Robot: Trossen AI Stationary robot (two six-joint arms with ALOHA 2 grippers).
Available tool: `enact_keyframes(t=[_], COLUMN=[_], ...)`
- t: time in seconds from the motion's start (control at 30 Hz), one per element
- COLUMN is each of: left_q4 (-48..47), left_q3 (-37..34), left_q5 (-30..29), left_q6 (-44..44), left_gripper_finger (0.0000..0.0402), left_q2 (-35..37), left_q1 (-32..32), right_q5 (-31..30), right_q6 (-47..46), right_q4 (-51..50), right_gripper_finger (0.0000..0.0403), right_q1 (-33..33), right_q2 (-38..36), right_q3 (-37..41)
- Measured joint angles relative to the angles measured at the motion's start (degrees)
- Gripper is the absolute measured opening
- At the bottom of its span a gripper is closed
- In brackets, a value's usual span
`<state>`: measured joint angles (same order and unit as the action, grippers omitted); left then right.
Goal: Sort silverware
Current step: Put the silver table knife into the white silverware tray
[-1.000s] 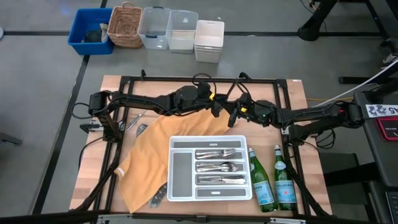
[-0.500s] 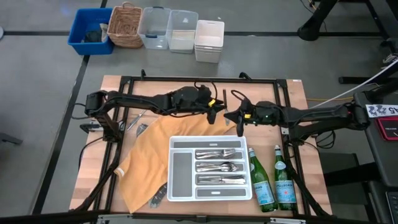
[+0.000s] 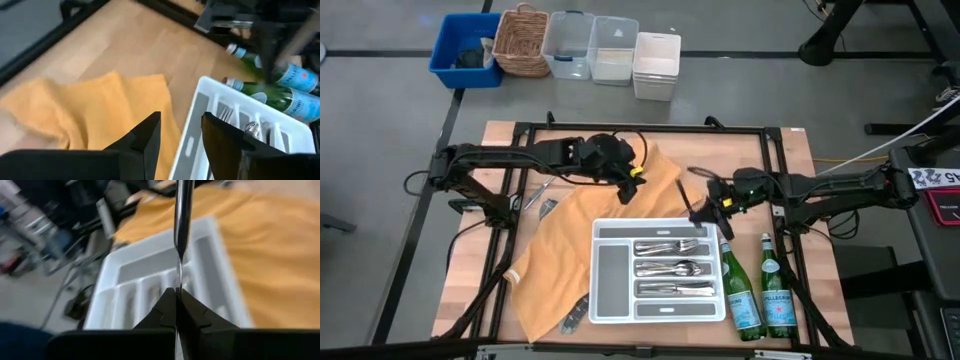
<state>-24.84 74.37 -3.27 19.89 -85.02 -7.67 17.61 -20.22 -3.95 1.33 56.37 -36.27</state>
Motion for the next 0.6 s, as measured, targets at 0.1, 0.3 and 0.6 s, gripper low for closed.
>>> enact_keyframes(t=[0.1,0.3,0.6], left_q4=[-3.8,-6.7,-15.5], left_q3=[0.0,0.0,0.0], left_q5=[-0.4,-0.5,-0.5], left_q6=[2.3,3.7,8.8], left_gripper_finger=[0.0128,0.0127,0.0127], left_q2=[0.6,0.7,0.7], left_q1=[0.0,0.0,0.0], right_q5=[1.9,0.5,-1.4], right_q6=[-0.6,-2.6,-5.5], right_q4=[-1.9,-4.4,-2.8], right_gripper_finger=[0.0002,0.0002,0.0002], right_q1=[-2.9,-9.0,-20.0], right_q2=[0.4,1.1,9.2], right_q3=[0.0,0.0,0.0])
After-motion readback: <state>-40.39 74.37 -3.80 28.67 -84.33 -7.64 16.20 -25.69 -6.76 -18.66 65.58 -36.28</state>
